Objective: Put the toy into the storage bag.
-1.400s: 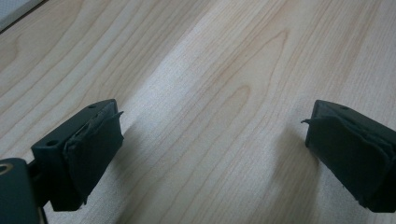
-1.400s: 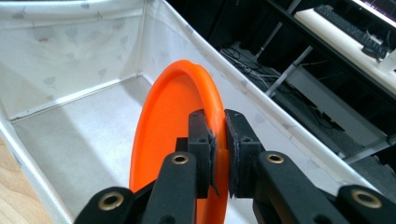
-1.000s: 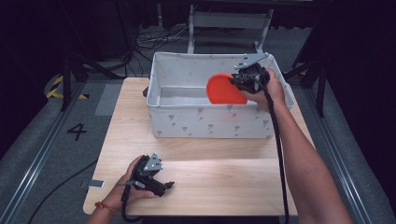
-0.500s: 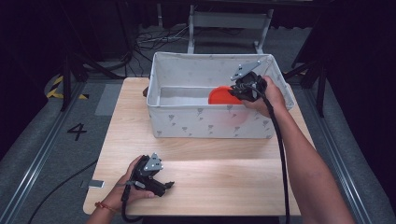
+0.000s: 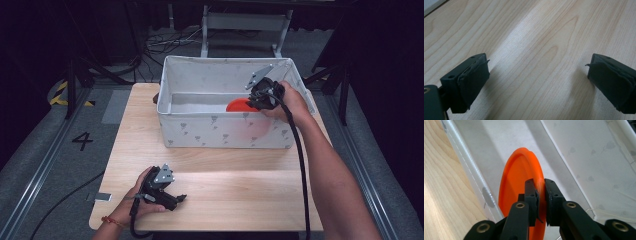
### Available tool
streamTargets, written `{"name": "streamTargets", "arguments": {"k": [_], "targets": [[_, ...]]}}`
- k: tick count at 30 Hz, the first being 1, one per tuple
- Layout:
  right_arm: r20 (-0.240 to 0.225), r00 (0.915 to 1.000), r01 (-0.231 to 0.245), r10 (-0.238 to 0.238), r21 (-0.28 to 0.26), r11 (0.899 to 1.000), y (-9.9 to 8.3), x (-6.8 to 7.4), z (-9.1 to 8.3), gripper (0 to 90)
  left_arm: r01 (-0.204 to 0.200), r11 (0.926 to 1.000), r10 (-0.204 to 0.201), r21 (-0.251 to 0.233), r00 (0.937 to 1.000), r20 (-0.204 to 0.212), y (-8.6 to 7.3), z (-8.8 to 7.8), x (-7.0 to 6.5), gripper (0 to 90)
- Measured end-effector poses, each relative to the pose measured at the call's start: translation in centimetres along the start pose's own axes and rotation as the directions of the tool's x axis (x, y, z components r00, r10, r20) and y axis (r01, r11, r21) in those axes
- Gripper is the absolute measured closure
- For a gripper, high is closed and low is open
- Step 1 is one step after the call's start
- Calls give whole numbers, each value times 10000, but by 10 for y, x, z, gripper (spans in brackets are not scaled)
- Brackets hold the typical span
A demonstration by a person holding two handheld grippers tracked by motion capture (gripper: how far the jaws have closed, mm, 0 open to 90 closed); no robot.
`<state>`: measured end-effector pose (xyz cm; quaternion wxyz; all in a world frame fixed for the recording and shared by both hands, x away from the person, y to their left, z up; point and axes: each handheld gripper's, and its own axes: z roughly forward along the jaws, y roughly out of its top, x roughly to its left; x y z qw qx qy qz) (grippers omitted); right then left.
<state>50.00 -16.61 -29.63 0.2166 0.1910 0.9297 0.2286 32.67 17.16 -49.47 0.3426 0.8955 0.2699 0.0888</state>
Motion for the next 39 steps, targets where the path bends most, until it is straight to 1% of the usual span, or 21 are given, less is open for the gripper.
{"name": "streamTargets", "arguments": {"k": [1,3,8,10,12,16,18,20,25,30,34,35,37,39], "targets": [[-71,9999,-74,75,24,10000,0,0,0,820,1,10000,-1,0,10000,0,0,0,0,40],[-187,9998,-8,12,174,9998,-1,-1,0,819,-1,10000,1,1,10000,11,0,0,0,40],[-294,9996,-27,38,362,9993,-2,-2,-1,820,1,10000,-1,-3,10000,8,0,0,0,40],[-344,9994,37,-24,399,9992,-3,-3,-2,819,-1,10000,1,-4,10000,8,0,0,0,40],[-459,9989,157,-126,671,9976,-5,-5,-3,819,-2,10000,2,-2,10000,9,0,0,0,40],[-625,9978,276,-225,817,9963,-6,-5,-5,817,-1,10000,1,-3,10000,9,0,0,0,40],[-695,9972,355,-289,966,9947,-7,-6,-5,817,-1,10000,1,-2,10000,8,0,0,0,40],[-715,9971,336,-258,1106,9933,-8,-8,-6,816,-3,10000,3,-2,10000,9,0,0,0,40],[-963,9947,508,-367,1483,9876,-11,-10,-7,814,7,10000,-7,-8,10000,9,0,0,0,40],[-1085,9931,616,-443,1615,9849,-11,-11,-7,812,6,10000,-6,-8,10000,11,0,0,0,40],[-1056,9933,657,-473,1777,9819,-10,-11,-7,799,7,10000,-7,-8,10000,18,0,0,0,40],[-823,9959,530,-386,1815,9820,-9,-11,-7,755,8,10000,-8,-9,10000,19,0,0,0,39],[-640,9976,370,-260,1776,9834,-11,-13,-7,738,1,10000,-1,-8,10000,26,0,0,0,39],[-607,9978,351,-251,1697,9849,-11,-13,-9,732,-8,10000,8,3,10000,29,0,0,0,39]]}}
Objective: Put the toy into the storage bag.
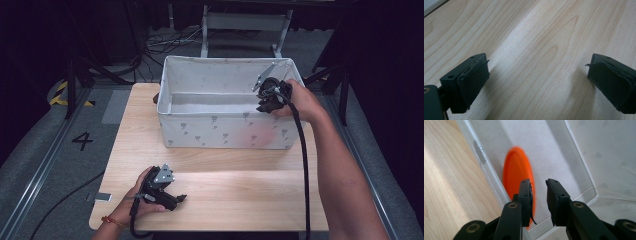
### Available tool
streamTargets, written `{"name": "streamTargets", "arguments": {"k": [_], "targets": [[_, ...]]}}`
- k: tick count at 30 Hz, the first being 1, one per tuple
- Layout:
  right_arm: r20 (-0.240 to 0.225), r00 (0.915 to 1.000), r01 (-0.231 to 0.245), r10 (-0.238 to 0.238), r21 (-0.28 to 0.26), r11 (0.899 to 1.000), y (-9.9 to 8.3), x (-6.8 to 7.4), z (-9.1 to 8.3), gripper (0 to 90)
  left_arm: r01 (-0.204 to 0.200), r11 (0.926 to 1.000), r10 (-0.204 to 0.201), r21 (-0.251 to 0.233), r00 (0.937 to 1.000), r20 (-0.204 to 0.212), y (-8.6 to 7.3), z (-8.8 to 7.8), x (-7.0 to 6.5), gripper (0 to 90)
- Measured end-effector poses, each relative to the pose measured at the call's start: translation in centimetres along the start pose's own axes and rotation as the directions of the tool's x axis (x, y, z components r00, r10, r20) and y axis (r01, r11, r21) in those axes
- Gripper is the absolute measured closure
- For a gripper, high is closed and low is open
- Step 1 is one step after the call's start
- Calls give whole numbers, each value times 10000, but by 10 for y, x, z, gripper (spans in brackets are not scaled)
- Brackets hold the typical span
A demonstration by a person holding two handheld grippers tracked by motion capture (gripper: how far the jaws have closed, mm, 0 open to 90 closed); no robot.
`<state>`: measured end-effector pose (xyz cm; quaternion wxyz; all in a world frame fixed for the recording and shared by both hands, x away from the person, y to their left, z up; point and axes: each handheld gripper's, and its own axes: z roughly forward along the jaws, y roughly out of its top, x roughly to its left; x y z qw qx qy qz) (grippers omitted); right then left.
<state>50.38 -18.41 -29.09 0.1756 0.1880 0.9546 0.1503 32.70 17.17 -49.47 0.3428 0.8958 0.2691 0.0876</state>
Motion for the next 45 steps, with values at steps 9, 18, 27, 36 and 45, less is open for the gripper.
{"name": "streamTargets", "arguments": {"k": [9,18,27,36,45], "targets": [[258,9960,-827,858,-1028,9913,-10,-5,-17,581,-11,10000,11,3,10000,-2,0,0,0,38],[-83,9784,-2000,2066,-2915,9354,-34,-1,-47,414,-1,10000,1,-3,10000,-12,0,0,0,37],[-104,9618,-2519,2737,-4265,8687,-82,18,-85,329,-15,10000,15,-6,10000,-6,0,0,0,37],[329,9556,-2431,2929,-4738,8464,-138,49,-101,307,452,9990,-448,67,9981,-434,1,1,3,7],[489,9554,-2410,2912,-4406,8647,-188,85,-75,304,818,9966,-811,58,9935,-794,0,1,4,5]]}}
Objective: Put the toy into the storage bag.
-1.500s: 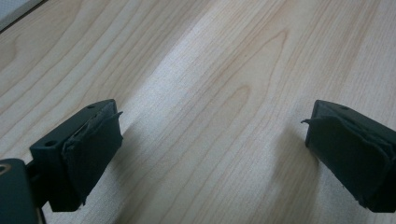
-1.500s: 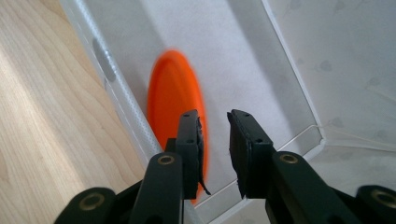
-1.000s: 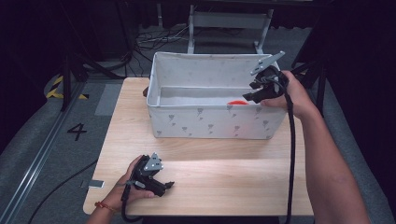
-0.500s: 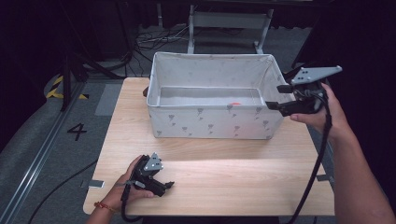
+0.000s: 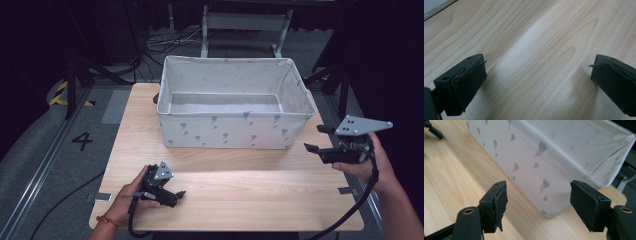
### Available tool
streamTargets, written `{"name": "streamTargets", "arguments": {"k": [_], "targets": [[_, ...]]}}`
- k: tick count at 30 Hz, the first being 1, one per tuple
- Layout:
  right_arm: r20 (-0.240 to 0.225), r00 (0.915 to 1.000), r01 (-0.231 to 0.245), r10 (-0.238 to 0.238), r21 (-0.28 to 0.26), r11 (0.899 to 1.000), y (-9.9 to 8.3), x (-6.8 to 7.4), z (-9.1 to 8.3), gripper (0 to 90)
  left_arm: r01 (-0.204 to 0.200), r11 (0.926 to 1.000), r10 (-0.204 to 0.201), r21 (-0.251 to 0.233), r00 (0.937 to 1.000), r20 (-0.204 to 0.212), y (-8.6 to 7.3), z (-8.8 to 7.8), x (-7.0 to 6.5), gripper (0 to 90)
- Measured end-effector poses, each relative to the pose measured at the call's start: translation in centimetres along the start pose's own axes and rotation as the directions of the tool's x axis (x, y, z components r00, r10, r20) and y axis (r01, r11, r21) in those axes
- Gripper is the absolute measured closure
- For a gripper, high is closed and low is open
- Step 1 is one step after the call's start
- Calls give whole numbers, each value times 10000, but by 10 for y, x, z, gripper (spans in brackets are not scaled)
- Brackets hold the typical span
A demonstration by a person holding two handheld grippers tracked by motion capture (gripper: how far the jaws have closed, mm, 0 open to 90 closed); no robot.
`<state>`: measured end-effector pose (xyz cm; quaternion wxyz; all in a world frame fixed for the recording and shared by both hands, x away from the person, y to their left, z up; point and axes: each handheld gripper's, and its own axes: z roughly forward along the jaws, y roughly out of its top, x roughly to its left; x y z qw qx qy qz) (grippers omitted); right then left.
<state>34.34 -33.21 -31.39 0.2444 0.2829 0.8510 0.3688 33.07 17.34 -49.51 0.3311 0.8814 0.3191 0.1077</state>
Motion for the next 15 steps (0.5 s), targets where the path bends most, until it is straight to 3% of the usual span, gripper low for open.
{"name": "streamTargets", "arguments": {"k": [2,8,15], "targets": [[111,9998,173,-177,311,9994,-15,7,4,300,-4,10000,4,-13,10000,-12,0,0,0,5],[-243,9996,-99,109,402,9991,-57,21,24,302,123,9999,-123,11,9999,-91,0,0,0,1],[-473,9979,-429,442,271,9987,-83,31,44,295,176,9998,-176,6,9998,-134,0,0,-1,0]]}}
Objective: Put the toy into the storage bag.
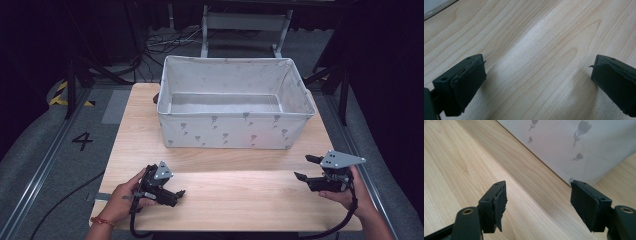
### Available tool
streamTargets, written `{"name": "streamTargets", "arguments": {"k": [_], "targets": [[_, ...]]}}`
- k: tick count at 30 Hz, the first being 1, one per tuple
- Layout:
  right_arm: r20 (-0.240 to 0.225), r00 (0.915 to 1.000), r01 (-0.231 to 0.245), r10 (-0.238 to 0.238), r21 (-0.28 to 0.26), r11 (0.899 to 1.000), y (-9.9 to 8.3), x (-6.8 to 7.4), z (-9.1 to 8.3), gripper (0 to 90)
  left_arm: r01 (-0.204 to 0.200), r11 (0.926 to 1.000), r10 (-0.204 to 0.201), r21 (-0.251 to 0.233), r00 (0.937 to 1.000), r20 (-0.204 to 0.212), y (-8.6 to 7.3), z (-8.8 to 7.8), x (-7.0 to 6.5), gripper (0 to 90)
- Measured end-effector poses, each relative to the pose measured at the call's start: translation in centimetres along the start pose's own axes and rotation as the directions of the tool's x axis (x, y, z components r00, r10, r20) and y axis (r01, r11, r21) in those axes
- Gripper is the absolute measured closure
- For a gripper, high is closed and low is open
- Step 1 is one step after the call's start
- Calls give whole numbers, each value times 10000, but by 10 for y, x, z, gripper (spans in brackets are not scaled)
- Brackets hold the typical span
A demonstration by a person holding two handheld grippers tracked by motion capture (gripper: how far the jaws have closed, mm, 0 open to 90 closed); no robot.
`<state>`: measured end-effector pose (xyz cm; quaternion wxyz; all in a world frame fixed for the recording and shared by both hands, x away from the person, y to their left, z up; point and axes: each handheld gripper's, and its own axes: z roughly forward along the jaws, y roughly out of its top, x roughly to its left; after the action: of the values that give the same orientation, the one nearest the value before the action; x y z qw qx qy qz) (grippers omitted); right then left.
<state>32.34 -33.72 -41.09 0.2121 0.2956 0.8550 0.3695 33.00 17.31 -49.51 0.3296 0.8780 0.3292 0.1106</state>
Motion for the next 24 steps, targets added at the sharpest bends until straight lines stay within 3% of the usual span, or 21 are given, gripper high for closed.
{"name": "streamTargets", "arguments": {"k": [2,5,8,13,21,24], "targets": [[51,9999,-141,141,75,9999,-14,1,15,280,51,10000,-51,-11,10000,-19,0,0,-1,0],[-47,9996,-264,264,0,9997,-20,0,20,275,116,9999,-116,-19,9999,-43,0,0,-1,0],[-147,9945,-1036,1032,-263,9943,-34,-4,32,258,150,9999,-150,-19,9999,-70,-1,0,-1,0],[-88,9869,-1610,1612,188,9868,-53,-10,49,245,168,9999,-169,-14,9998,-136,-1,-1,-2,0],[79,9782,-2076,2075,114,9781,-66,-14,51,246,244,9997,-244,-18,9995,-187,-1,-1,-3,0],[387,9793,-2003,1987,425,9788,-74,-15,53,228,261,9997,-262,-24,9994,-205,-1,-1,-3,0]]}}
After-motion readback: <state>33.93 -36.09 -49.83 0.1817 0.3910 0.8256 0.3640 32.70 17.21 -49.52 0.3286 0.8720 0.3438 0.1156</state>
